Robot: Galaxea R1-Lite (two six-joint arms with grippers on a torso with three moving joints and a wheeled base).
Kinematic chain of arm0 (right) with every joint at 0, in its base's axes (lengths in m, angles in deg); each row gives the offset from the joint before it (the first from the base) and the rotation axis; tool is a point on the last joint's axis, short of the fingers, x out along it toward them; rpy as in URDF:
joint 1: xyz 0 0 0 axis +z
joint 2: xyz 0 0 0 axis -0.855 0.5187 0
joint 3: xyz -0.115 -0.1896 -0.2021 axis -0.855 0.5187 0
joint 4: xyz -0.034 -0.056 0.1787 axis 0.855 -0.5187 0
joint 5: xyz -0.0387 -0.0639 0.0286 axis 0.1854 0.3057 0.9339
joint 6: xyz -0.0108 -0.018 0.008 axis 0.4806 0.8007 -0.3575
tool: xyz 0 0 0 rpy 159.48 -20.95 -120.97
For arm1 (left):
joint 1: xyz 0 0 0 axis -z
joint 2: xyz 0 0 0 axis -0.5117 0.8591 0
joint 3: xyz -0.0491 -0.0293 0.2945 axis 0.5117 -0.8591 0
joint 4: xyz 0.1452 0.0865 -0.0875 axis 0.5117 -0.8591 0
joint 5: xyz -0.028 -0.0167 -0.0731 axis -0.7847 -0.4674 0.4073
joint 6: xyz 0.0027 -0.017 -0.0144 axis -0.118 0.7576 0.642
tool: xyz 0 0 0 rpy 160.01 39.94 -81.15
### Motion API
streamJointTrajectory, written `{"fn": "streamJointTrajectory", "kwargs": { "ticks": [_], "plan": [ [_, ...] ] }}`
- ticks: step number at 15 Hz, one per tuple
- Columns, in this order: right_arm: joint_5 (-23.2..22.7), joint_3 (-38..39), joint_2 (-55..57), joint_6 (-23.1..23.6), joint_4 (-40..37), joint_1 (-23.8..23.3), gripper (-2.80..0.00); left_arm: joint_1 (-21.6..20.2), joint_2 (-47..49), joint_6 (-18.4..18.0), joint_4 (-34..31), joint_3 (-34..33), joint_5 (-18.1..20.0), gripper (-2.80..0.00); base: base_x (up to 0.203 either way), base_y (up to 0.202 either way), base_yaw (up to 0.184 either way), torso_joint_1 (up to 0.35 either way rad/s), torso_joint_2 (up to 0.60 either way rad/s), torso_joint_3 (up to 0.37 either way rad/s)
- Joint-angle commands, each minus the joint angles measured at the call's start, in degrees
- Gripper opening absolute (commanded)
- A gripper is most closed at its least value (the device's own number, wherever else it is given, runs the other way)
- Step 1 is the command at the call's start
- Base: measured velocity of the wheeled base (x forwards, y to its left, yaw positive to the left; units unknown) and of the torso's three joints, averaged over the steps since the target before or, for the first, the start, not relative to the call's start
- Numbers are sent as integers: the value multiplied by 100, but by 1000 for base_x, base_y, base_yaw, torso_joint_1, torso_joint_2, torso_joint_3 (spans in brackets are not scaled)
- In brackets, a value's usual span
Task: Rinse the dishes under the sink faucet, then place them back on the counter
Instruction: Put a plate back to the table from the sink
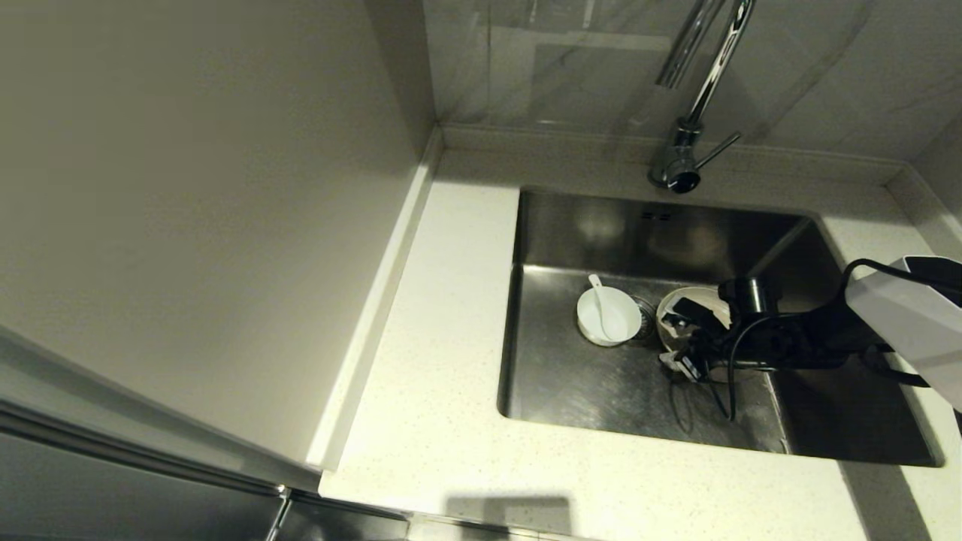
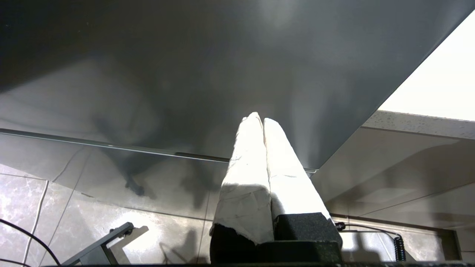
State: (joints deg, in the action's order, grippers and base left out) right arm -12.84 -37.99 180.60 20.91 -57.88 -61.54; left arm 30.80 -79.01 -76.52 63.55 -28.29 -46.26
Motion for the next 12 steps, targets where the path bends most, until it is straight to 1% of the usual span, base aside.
{"fn": "streamJointTrajectory", "kwargs": {
  "ticks": [1,5,9,12],
  "plan": [
    [17,-1,69,23,20,-3,-280,-2,-18,3,2,0,-4,-280,0,0,0,0,0,0],
    [46,-1,22,23,47,6,-280,-2,-18,3,2,0,-4,-280,0,0,0,0,0,0],
    [50,68,-389,-11,46,-22,-280,-2,-18,3,2,0,-4,-280,0,0,0,0,0,0],
    [66,517,-1016,-176,47,-24,-280,-2,-18,3,2,0,-4,-280,0,0,0,0,0,0]
  ]
}}
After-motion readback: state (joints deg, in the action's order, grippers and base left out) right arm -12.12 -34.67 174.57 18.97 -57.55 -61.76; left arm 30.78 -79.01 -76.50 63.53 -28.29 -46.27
